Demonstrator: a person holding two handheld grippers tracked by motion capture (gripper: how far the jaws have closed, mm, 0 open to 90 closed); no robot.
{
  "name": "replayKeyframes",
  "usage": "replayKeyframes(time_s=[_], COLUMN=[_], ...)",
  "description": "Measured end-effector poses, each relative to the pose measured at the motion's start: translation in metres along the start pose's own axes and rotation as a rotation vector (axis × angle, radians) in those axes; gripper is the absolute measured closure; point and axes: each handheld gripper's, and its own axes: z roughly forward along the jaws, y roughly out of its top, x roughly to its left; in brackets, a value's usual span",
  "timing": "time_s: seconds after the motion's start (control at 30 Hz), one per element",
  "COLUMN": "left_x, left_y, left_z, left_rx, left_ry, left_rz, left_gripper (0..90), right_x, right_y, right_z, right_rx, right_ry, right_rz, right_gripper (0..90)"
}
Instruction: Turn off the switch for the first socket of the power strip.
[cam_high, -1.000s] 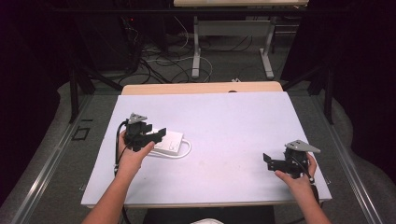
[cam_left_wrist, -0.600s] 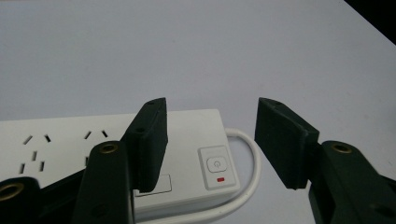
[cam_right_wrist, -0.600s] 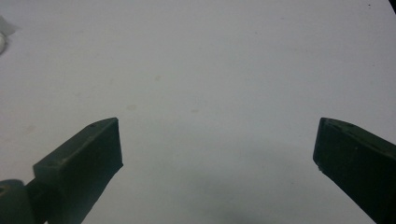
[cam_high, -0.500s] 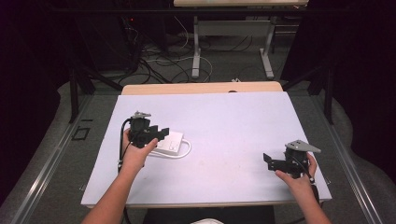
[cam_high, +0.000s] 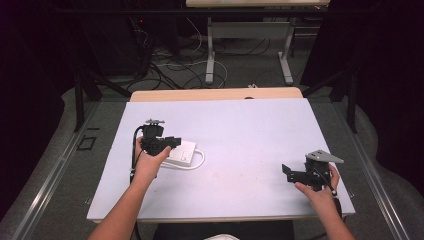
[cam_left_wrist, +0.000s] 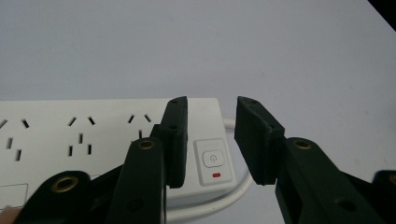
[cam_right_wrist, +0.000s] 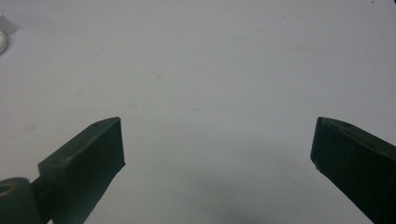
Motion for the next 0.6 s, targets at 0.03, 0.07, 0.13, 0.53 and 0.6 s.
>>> replayKeyframes(time_s=[0.03,0.07,0.13,0.53,0.6], left_x=[-0.001,-0.001,-0.001,-0.003,-0.004], left_y=[-0.001,0.0,0.0,-0.003,-0.003], left_z=[0.002,0.004,0.006,0.019,0.02], left_rx=[-0.009,0.01,0.017,0.055,0.056], left_ry=[0.008,0.007,-0.001,0.008,0.01], left_rz=[-0.005,-0.007,-0.012,-0.013,-0.013], left_gripper=[66.2,68.2,71.2,84.3,85.6], right_x=[0.0,0.0,0.0,-0.001,-0.001], right_y=[0.0,0.0,0.0,-0.001,-0.001], right_z=[0.0,0.0,0.0,0.001,0.001], right_rx=[0.0,0.002,0.003,0.0,0.001], right_ry=[0.0,0.001,0.001,0.0,0.002], right_rz=[0.0,0.005,0.001,0.006,0.007], right_gripper=[2.4,2.6,3.0,4.7,4.9])
